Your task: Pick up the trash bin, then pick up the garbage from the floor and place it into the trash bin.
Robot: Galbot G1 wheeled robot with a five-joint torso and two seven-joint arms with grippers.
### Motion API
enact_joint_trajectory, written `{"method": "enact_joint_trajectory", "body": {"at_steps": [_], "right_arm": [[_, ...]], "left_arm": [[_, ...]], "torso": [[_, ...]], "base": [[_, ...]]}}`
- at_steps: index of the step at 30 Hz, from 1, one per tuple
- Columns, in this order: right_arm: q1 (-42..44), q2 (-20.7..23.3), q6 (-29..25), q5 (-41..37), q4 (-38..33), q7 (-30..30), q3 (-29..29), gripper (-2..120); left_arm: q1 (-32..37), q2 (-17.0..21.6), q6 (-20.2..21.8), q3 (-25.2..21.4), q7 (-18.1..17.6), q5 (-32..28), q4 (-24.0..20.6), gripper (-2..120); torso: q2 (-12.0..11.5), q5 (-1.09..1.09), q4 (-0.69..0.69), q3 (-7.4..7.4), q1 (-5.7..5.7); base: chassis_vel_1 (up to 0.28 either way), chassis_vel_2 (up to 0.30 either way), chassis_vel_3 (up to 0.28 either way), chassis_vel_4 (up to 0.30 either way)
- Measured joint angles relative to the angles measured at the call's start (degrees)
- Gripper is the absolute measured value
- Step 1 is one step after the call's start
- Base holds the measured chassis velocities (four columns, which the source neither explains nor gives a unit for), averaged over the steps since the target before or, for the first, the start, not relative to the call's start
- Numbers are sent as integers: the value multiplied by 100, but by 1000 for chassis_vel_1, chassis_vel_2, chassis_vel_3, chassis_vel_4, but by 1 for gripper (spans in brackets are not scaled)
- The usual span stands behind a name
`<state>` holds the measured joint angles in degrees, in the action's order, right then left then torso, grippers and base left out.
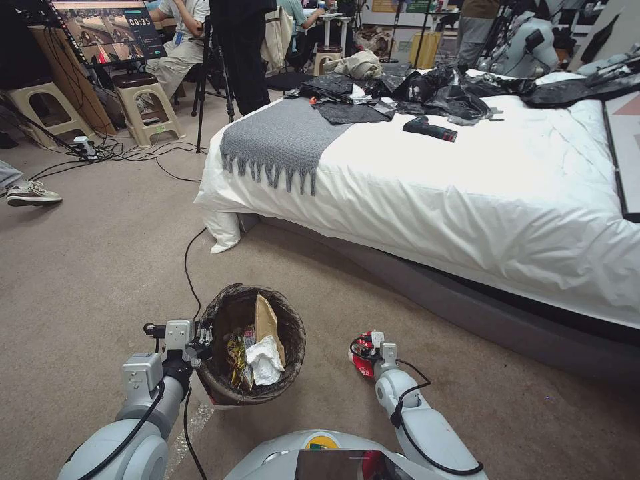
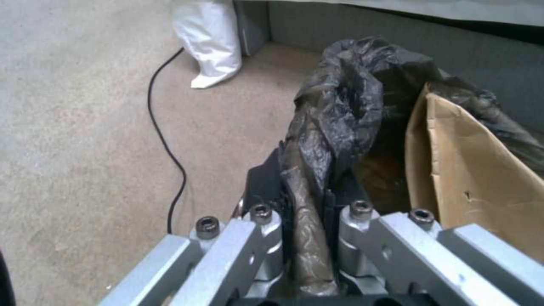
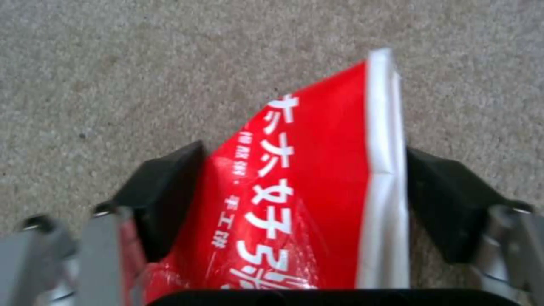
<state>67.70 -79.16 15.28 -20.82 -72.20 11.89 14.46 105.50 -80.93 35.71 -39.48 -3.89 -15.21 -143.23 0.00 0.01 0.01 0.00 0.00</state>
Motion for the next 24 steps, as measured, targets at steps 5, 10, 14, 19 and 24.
{"method": "enact_joint_trajectory", "body": {"at_steps": [5,10,14,19,24], "right_arm": [[-12,-8,-8,6,16,0,15,59],[-4,-10,-8,8,-31,-2,19,37],[23,-1,-6,13,-125,15,27,22],[64,23,14,6,-304,26,34,3],[156,86,45,-5,-637,31,92,0]], "left_arm": [[-18,2,-1,2,1,-6,0,7],[-22,4,-2,3,2,-8,0,7],[-22,0,-6,2,2,-8,0,7],[-16,-6,-11,1,2,-5,0,7],[-7,-8,-15,-7,1,-3,0,7]], "torso": [[0,-1,-1,0,0],[0,-1,-2,0,0],[0,-1,-3,0,0],[0,-1,-2,0,0],[0,0,0,0,0]], "base": [[0,0,0,0],[0,0,0,0],[0,0,0,0],[0,0,0,0],[0,0,0,0]]}}
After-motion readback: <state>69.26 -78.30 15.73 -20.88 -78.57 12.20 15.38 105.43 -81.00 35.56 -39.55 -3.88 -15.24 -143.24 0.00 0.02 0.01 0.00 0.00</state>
